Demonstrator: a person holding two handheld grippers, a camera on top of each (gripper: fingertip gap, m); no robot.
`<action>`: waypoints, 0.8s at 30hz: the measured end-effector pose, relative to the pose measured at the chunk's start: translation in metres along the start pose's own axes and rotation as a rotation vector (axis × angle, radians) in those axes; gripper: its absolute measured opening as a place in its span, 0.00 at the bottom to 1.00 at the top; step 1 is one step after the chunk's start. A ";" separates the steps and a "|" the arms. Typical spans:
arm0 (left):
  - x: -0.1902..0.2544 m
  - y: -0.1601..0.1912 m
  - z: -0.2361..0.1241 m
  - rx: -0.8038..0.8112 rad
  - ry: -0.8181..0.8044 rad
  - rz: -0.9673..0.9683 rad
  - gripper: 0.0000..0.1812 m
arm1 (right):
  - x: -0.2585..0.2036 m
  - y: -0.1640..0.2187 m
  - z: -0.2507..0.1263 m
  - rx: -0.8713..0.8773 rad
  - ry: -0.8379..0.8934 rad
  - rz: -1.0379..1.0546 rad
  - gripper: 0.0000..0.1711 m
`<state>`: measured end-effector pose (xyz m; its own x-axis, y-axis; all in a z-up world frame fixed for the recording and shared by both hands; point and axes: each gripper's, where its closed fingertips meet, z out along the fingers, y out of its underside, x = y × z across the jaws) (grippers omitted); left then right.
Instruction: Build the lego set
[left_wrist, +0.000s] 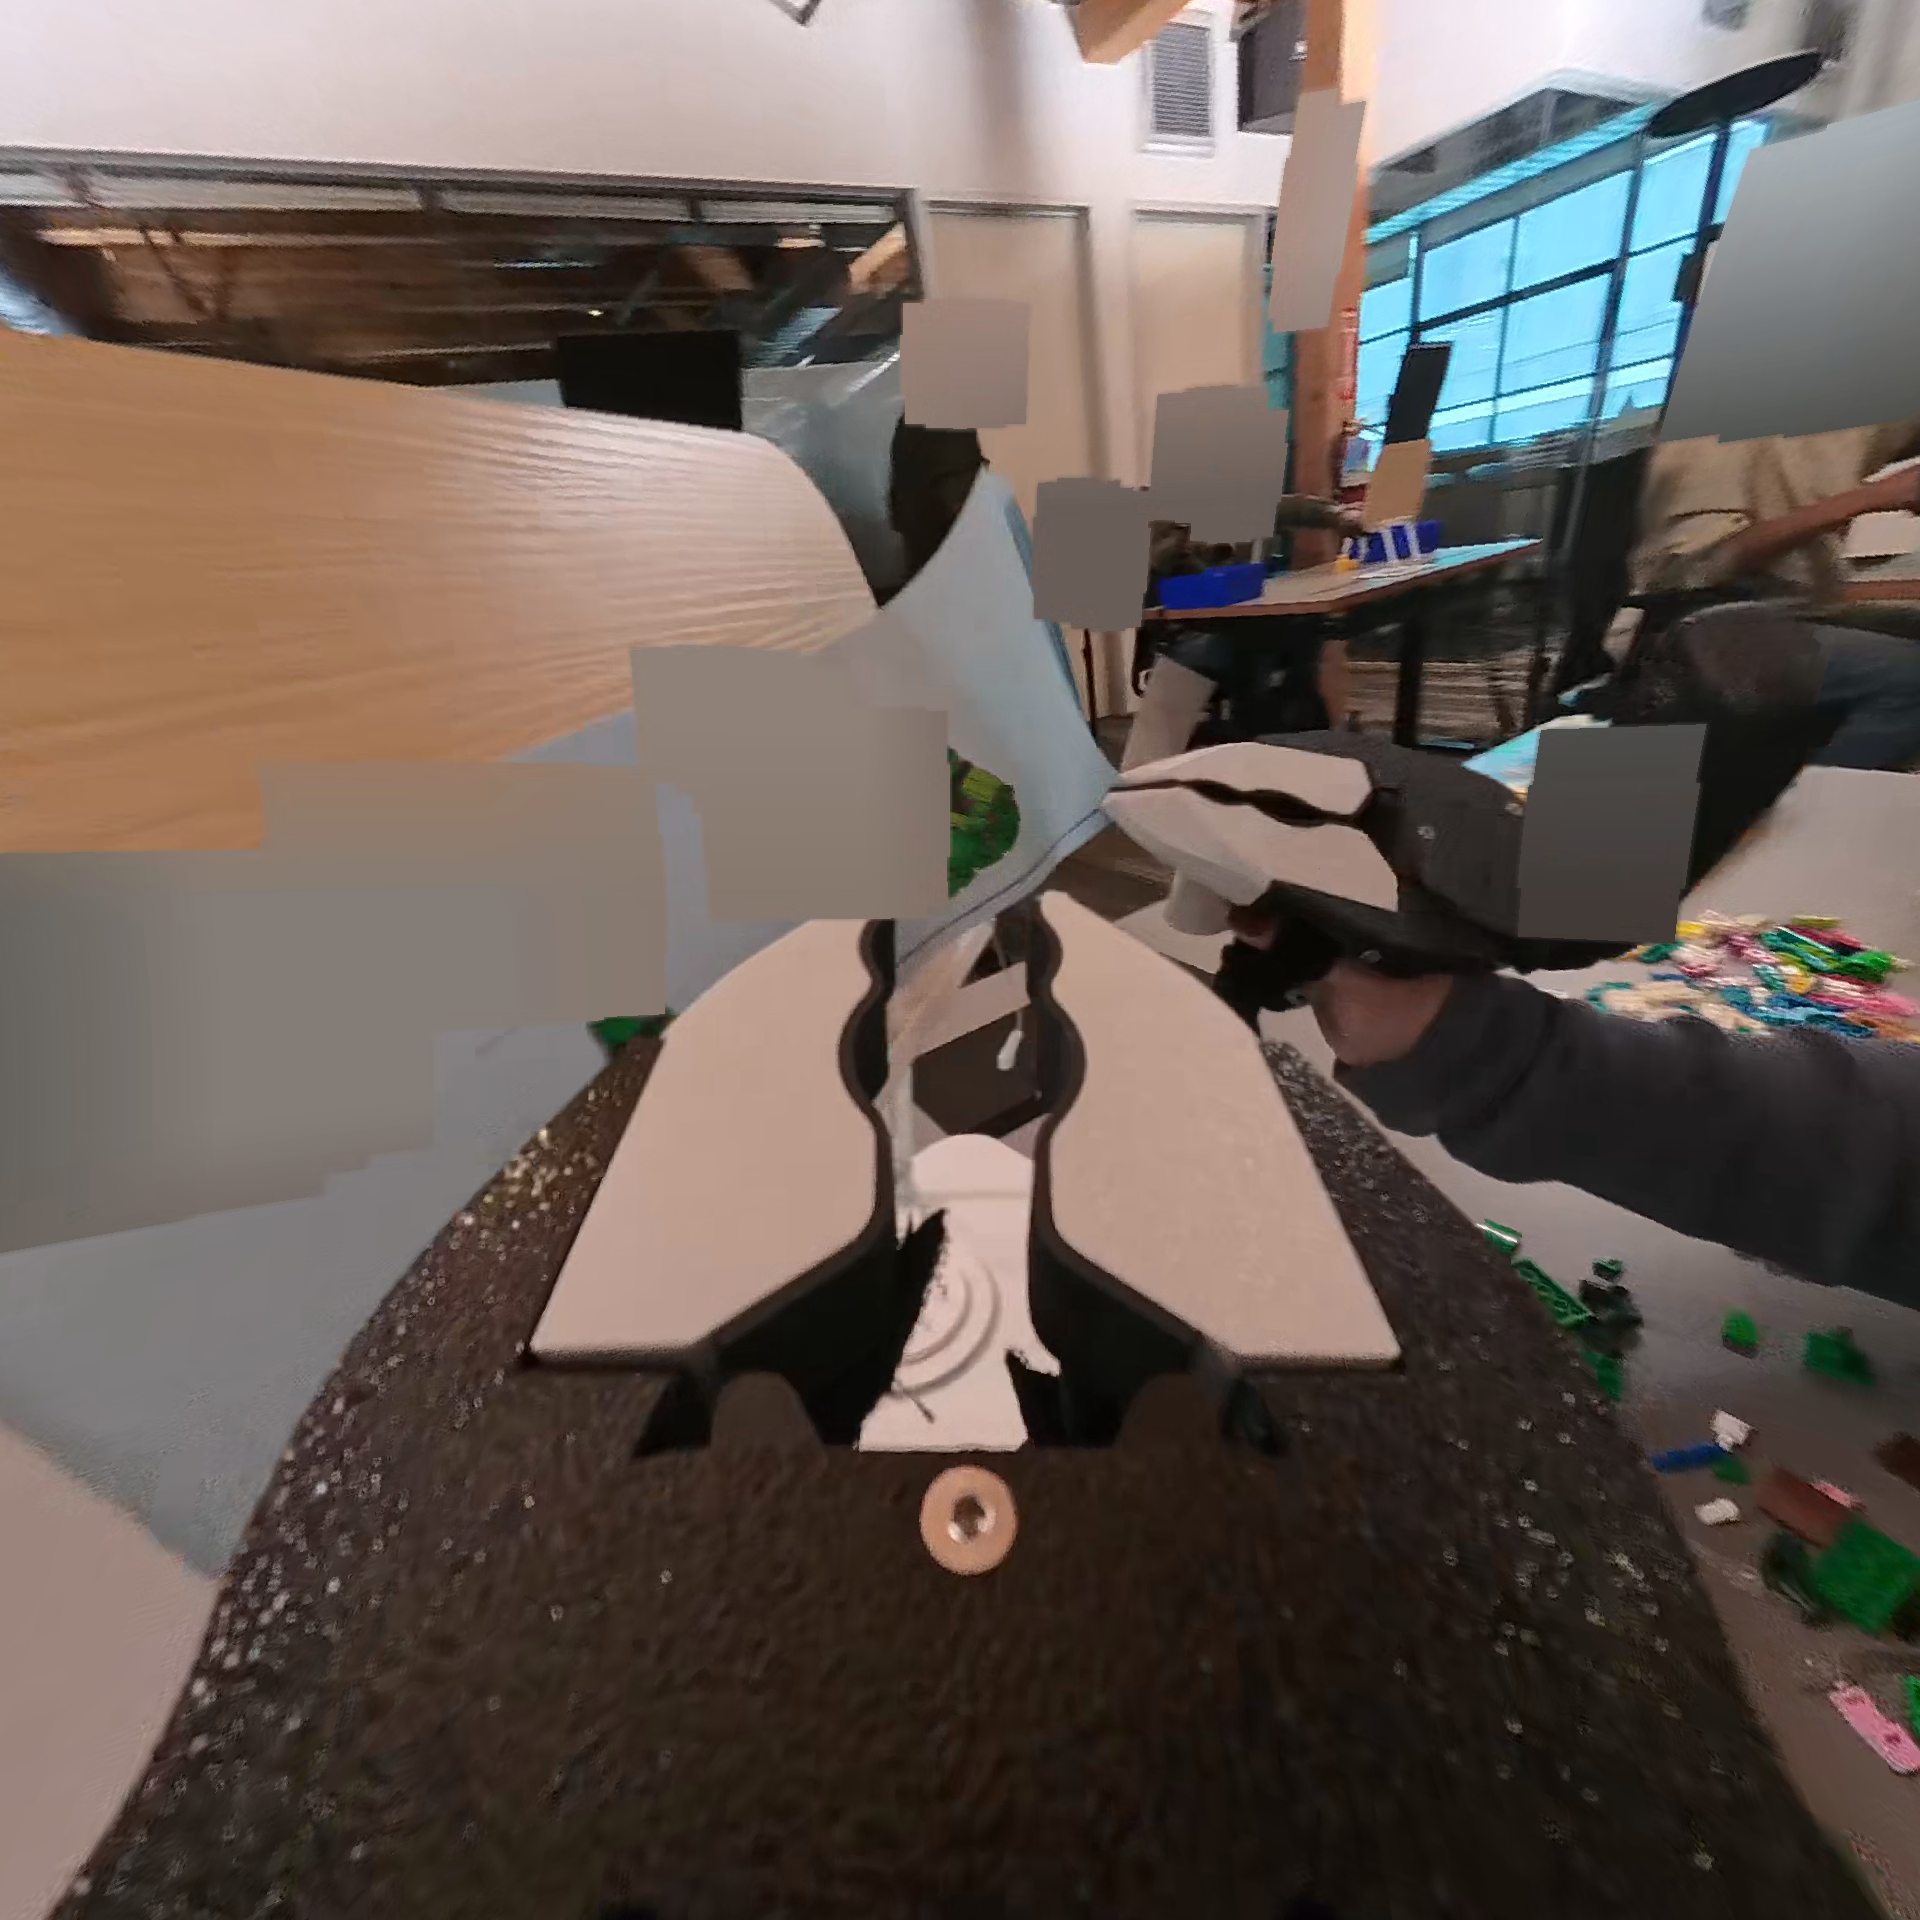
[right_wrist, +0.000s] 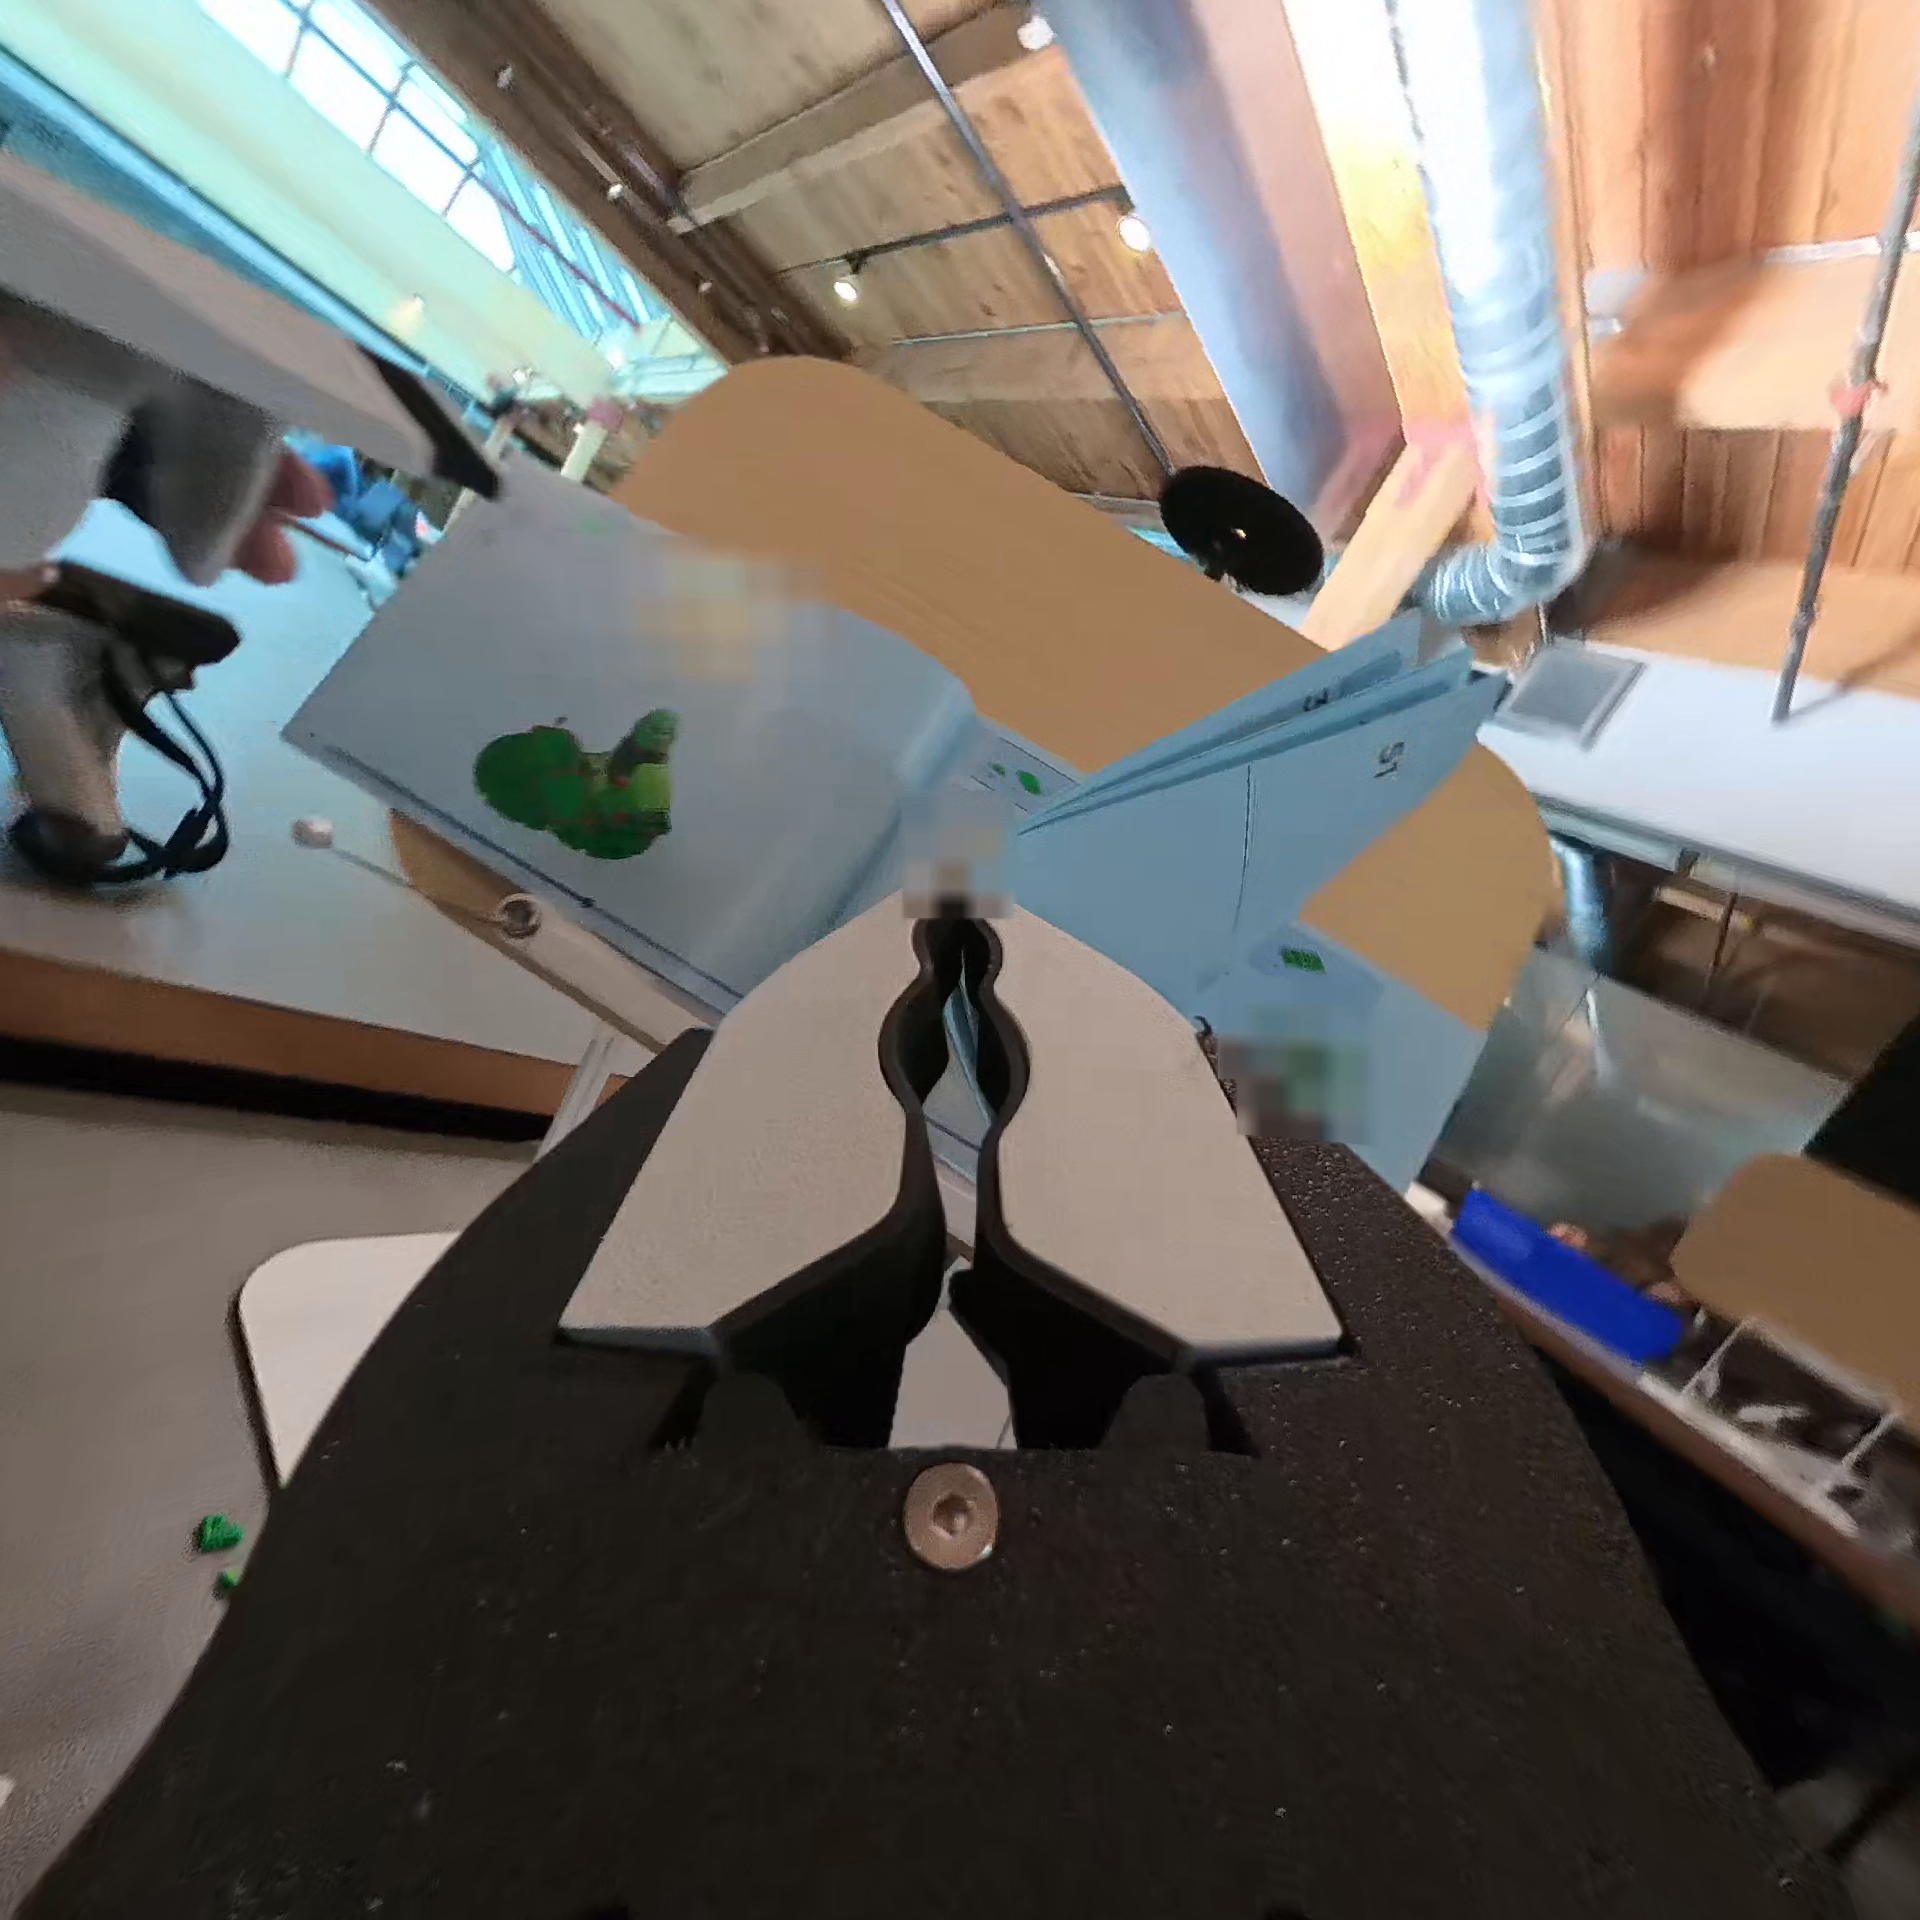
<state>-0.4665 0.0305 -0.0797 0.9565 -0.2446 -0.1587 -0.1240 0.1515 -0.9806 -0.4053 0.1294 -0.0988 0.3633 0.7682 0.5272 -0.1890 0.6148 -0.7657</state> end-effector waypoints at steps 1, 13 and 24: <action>0.004 0.002 0.004 -0.001 0.011 -0.001 0.13 | -0.007 -0.003 0.000 0.001 -0.014 -0.039 0.00; 0.025 0.006 0.026 0.058 0.052 -0.096 0.10 | -0.064 -0.023 -0.006 0.038 -0.129 -0.431 0.00; 0.041 0.005 0.027 0.088 0.202 -0.187 0.02 | -0.075 -0.030 -0.008 0.077 -0.157 -0.465 0.00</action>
<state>-0.4208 0.0472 -0.0883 0.8876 -0.4607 -0.0048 0.0812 0.1667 -0.9827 -0.4191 0.0516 -0.1182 0.2844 0.4234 0.8602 -0.1087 0.9057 -0.4098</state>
